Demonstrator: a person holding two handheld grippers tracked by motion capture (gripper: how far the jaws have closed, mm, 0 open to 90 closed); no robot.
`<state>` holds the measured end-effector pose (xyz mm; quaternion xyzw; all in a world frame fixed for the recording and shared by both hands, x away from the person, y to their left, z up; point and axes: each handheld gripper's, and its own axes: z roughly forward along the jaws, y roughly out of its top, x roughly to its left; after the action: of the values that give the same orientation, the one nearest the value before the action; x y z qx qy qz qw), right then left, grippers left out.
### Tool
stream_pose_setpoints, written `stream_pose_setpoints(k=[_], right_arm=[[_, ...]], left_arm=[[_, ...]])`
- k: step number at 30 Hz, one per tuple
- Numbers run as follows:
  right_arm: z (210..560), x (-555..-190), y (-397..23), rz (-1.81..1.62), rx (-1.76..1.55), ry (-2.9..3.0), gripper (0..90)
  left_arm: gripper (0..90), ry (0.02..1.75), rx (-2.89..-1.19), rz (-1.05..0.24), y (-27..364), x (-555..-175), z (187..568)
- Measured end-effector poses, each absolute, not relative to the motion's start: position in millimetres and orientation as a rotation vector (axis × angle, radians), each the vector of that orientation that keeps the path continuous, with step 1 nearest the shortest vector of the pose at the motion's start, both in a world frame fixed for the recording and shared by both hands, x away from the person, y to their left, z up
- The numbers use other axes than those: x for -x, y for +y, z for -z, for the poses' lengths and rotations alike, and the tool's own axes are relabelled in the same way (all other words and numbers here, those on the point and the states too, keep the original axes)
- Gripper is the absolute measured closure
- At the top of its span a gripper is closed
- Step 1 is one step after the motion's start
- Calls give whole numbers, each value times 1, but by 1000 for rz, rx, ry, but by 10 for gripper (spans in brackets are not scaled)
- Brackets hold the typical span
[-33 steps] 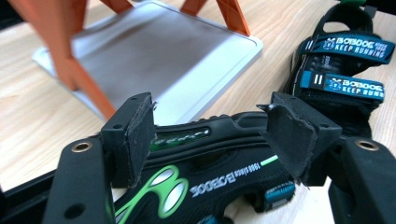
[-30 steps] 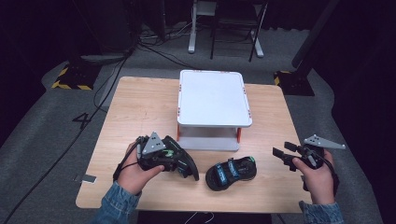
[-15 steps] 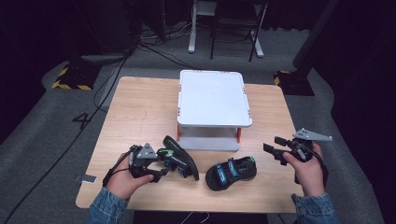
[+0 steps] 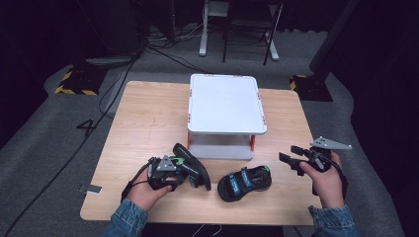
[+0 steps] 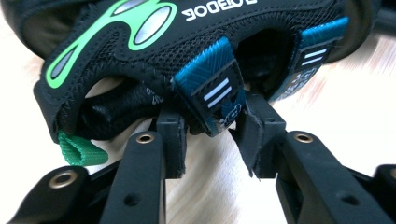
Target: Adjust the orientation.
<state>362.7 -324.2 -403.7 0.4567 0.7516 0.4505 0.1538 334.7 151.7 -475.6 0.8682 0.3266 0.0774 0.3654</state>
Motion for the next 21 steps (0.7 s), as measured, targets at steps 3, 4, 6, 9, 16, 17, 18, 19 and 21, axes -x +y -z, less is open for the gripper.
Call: stream_pose_setpoints(k=[3,4,6,9,16,17,18,19,21], right_arm=[[404,-363,-326,-1293,-1318,2148,335],[404,-363,-326,-1291,-1316,2149,336],[404,-363,-327,-1292,-1316,2145,335],[404,-363,-326,-1291,-1316,2147,335],[404,-363,-326,-1289,-1317,2151,335],[405,-363,-326,-1290,-1316,2149,335],[405,-363,-326,-1289,-1316,2149,335],[405,-364,-326,-1291,-1310,2150,335],[404,-364,-325,-1290,-1315,2154,335]], left_arm=[[674,824,-2216,-219,151,-334,474],[680,822,-2215,-216,151,-334,473],[693,805,-2196,-218,150,-333,470],[711,777,-2181,-226,148,-331,466],[788,773,-2115,-181,149,-323,443],[798,785,-2107,-162,150,-321,439],[805,798,-2105,-149,151,-320,436],[806,832,-2122,-139,152,-318,431],[806,861,-2129,-124,153,-315,426]])
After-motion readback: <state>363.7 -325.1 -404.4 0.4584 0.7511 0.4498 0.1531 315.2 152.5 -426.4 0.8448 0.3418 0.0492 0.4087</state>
